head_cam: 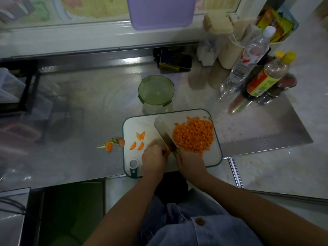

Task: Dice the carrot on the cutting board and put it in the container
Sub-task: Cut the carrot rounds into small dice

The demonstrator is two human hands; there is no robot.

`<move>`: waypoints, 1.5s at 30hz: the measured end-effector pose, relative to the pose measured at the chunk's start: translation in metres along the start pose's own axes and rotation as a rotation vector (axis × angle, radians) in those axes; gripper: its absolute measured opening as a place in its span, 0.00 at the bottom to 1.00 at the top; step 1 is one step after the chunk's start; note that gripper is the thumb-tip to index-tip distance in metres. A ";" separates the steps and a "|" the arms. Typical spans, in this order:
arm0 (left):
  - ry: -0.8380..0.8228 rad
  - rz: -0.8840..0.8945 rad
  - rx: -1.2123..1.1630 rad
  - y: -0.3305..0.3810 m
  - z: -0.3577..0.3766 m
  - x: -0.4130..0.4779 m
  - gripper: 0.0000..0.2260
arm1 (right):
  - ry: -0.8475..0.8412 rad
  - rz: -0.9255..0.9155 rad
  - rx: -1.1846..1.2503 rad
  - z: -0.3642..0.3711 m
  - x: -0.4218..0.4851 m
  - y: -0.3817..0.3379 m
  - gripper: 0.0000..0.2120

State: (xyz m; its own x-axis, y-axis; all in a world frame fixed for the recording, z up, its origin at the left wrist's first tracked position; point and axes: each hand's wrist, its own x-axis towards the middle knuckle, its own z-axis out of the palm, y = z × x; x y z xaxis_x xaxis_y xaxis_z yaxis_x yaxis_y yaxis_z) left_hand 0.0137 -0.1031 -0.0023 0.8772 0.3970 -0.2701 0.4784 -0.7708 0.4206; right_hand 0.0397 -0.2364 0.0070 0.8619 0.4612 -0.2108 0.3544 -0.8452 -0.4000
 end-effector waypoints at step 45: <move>0.030 -0.063 -0.064 -0.008 -0.001 0.000 0.08 | -0.065 0.016 0.068 0.007 -0.003 -0.008 0.10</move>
State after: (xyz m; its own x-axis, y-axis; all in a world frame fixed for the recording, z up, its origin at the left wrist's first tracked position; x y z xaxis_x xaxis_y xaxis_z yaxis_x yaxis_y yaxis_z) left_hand 0.0106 -0.0966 -0.0048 0.8455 0.4592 -0.2725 0.5336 -0.7108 0.4582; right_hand 0.0320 -0.2292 0.0041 0.8412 0.4659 -0.2744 0.3132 -0.8336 -0.4550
